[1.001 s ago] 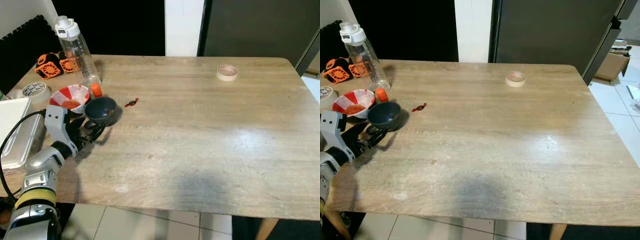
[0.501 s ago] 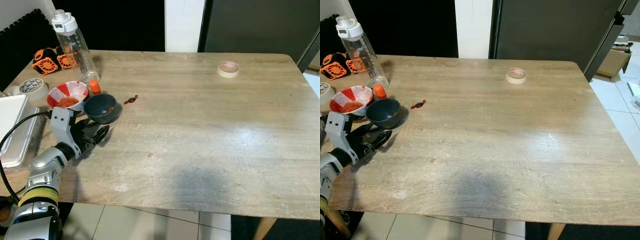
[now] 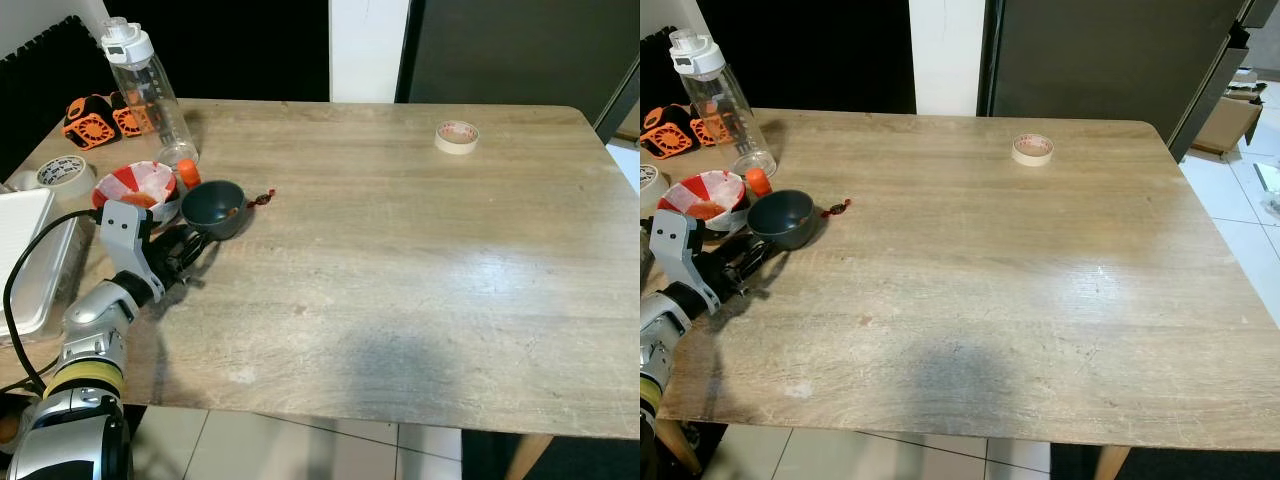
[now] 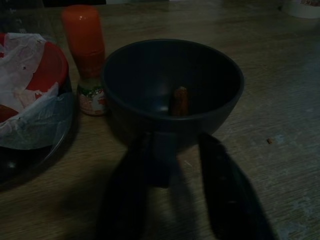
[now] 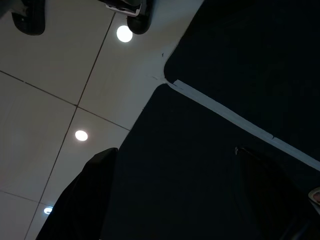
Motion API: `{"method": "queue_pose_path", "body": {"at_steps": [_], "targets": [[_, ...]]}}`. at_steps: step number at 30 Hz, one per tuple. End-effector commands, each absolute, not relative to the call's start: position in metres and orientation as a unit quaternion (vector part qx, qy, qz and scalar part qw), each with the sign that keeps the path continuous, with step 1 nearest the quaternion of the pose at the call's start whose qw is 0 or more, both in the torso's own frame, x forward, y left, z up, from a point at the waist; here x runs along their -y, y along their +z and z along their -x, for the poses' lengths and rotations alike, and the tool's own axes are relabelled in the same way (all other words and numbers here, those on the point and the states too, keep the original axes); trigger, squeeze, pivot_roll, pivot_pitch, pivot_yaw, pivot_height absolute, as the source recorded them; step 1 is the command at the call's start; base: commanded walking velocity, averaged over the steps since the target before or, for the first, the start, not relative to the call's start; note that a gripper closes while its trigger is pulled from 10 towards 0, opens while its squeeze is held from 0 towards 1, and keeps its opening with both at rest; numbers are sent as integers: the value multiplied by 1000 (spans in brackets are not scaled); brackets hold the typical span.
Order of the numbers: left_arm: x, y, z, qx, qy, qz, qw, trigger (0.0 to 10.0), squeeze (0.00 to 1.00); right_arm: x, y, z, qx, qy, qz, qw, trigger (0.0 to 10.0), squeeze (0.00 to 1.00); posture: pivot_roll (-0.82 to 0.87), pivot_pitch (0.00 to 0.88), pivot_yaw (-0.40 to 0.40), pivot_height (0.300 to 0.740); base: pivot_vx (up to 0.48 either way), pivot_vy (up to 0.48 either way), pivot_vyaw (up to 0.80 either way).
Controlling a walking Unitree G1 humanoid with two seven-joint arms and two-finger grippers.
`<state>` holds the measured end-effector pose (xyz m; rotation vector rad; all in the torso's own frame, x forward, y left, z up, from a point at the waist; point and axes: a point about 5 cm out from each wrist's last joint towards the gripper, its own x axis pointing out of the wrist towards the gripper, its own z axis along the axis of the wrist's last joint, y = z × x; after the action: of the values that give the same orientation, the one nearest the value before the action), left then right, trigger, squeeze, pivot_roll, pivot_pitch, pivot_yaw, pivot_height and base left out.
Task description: Restocking fridge
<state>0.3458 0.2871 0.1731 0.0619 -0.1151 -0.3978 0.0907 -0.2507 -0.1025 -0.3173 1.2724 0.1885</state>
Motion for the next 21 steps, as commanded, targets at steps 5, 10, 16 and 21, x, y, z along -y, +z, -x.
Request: {"method": "queue_pose_path", "body": {"at_steps": [5, 10, 16, 21], "targets": [[-279, 162, -345, 46, -213, -27, 976, 0, 0, 253, -104, -82, -600, 80, 143, 783, 10000, 0, -147, 212, 23, 740, 0, 0, 0], [-271, 156, -345, 46, -225, -22, 973, 0, 0, 253, -103, -85, -597, 79, 145, 785, 10000, 0, -145, 204, 19, 740, 0, 0, 0], [-268, 158, -346, 58, -232, -16, 971, 0, 0, 253, -103, -87, -595, 80, 146, 786, 10000, 0, -137, 189, 20, 740, 0, 0, 0], [-257, 168, -345, 85, -288, 0, 954, 4824, 0, 252, -103, -89, -594, 80, 146, 787, 10000, 0, -128, 155, 24, 740, 0, 0, 0]]}}
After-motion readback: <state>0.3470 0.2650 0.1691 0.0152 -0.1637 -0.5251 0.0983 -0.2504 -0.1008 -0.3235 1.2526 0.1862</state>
